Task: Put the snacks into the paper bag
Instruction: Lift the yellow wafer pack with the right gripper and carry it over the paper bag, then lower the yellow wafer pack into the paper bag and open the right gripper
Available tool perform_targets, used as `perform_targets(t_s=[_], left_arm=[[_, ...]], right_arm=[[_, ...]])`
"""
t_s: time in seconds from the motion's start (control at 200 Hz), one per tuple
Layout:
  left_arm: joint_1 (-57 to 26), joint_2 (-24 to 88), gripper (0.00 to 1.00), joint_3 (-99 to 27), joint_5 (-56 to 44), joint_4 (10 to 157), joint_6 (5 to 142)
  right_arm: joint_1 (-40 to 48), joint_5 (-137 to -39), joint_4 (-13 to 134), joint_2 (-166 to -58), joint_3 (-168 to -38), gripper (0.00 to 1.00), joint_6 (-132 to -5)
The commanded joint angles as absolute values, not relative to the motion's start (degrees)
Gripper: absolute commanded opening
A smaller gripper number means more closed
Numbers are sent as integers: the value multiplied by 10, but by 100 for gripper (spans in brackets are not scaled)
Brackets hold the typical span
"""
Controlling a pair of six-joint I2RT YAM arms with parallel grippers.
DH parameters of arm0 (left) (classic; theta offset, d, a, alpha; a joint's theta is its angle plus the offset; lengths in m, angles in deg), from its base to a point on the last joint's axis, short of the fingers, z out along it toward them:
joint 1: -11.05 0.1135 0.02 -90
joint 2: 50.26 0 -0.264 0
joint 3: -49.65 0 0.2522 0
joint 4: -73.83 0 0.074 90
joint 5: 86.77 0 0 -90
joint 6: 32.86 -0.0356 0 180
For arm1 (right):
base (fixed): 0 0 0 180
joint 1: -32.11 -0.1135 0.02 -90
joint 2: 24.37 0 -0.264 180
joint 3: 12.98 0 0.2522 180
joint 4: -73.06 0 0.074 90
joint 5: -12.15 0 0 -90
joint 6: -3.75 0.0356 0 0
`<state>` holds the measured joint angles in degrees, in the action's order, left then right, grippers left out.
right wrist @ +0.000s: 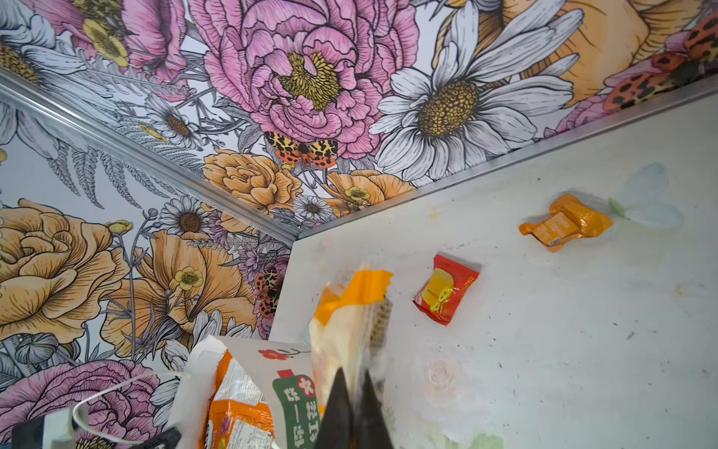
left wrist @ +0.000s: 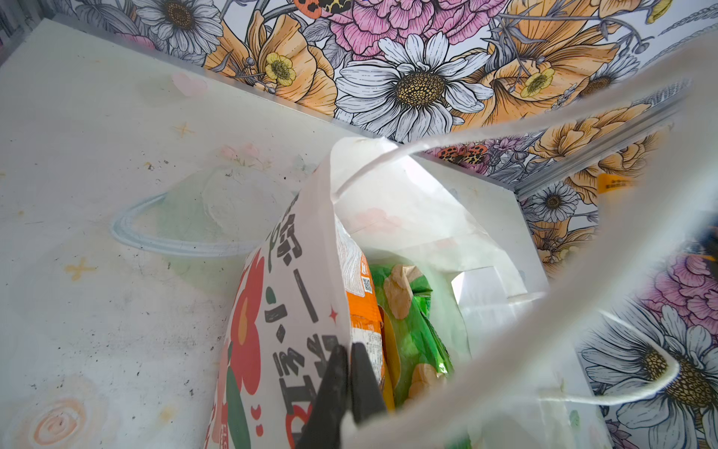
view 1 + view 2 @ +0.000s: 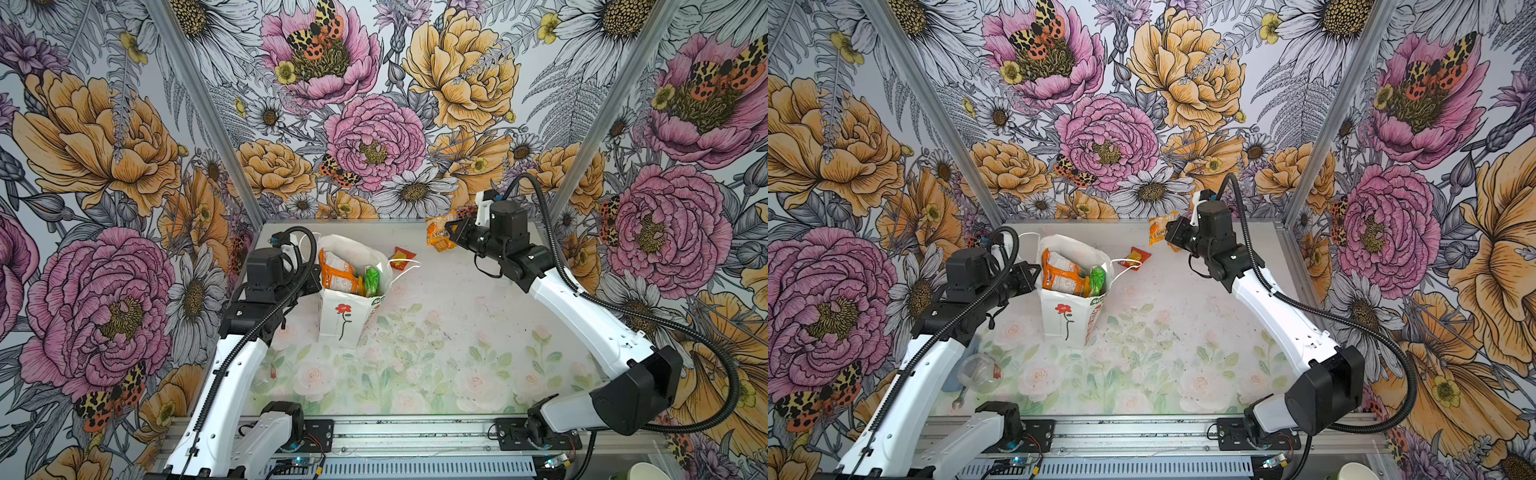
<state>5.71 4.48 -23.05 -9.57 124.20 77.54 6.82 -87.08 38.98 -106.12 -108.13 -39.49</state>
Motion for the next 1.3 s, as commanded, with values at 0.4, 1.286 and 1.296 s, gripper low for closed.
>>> perform_targets(t_s=[0.4, 1.286, 1.296], left_arm=[[67, 38, 8, -235, -105, 1221, 774], [70, 38, 8, -235, -107, 1221, 774], [70, 38, 8, -235, -108, 1221, 774]], right_arm=[[-81, -835, 368, -1120, -1224, 2, -462], [-225, -829, 264, -1298, -1366, 2, -547], [-227, -830, 263, -1300, -1368, 2, -548]])
